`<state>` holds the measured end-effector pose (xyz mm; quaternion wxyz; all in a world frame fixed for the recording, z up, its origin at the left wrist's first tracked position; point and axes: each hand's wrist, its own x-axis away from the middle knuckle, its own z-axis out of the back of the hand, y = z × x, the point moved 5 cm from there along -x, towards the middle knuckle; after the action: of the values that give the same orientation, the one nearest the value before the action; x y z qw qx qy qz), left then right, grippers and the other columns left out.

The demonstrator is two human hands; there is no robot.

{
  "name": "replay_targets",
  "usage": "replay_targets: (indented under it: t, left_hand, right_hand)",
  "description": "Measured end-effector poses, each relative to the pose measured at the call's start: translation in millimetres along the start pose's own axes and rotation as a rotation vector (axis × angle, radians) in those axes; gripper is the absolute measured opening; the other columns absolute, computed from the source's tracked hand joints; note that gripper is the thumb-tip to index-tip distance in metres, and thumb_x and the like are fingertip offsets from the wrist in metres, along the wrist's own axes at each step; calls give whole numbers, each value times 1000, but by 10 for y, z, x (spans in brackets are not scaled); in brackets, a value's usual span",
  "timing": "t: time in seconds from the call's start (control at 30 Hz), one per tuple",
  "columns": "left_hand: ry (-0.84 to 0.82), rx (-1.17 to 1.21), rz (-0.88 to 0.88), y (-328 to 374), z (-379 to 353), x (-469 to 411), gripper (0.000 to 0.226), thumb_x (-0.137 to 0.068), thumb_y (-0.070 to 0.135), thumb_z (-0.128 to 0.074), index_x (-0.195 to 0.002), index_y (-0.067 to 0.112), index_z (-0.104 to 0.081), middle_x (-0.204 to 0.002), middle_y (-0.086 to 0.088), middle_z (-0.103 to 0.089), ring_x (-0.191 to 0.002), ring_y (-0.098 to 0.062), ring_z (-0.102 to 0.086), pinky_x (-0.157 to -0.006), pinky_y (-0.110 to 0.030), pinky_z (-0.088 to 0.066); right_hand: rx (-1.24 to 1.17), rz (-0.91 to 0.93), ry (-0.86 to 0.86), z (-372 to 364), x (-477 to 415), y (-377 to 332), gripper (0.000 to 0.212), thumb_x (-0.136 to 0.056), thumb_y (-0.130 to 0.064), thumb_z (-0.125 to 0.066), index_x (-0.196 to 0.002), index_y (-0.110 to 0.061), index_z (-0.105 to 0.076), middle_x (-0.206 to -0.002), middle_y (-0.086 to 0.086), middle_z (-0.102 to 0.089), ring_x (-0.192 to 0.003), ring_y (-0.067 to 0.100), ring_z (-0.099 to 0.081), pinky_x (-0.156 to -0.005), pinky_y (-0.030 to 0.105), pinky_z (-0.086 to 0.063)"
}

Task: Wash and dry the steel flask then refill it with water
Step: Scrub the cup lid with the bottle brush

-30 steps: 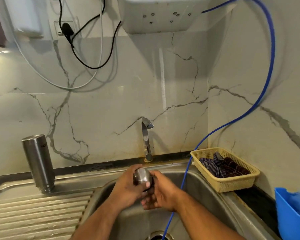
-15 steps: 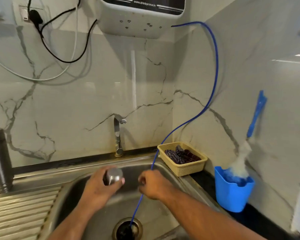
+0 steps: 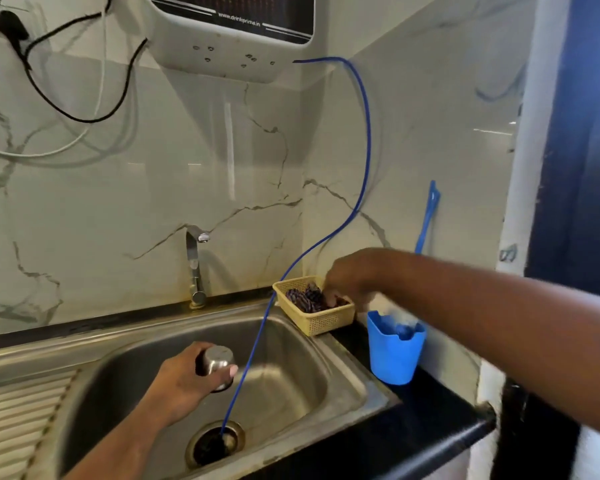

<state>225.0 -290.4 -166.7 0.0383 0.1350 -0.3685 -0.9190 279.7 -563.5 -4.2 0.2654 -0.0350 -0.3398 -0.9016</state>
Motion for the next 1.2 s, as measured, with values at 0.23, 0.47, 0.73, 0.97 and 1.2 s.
replay_targets:
  t: [0.23,0.47,0.73,0.97,1.2]
  left_hand:
    - [13,17,2,-29,25,23,50,-78,56,-78,-117,36,-55,-102,14,-64,-92,-4,-58,-73,-19,-42]
    - [23,27,29,-68,38,21,51,-78,54,-79,-117,35,-52,-101,14,-63,-91,-5,-57,-76,-23,-43]
    - [50,47,36,-119,79,-10,52,-78,54,-80,-117,33,-53,-100,14,-62,-90,-5,-56,-79,-26,-42]
    - [63,40,35,-158,135,-11,60,-79,52,-79,-127,25,-56,-105,6,-62,-94,-10,-56,-80,-26,-42]
    - [65,60,45,-176,159,-6,63,-78,55,-79,-128,24,-57,-106,6,-63,-93,-9,-56,-78,-25,-42]
  right_hand:
    - [115,-110,-227,-378,200,430,88,-75,-15,-89,-151,-24,-45,-151,8,-46,-136,29,-48,-95,38,-43]
    - [206,-65,-213,-286,248,548,74,-80,-17,-85,-145,-33,-54,-150,0,-51,-138,25,-46,-111,45,-41]
    - [362,-179,-106,361,633,808,70,-87,-28,-79,-149,-38,-48,-149,-8,-51,-140,18,-42,-108,34,-34]
    - [364,-218,-76,379,746,749,65,-91,-31,-76,-149,-40,-48,-146,-9,-51,-136,15,-43,-84,27,-31]
    - [357,-218,-75,379,822,724,60,-90,-35,-76,-144,-46,-52,-140,-12,-54,-130,13,-47,-81,32,-37]
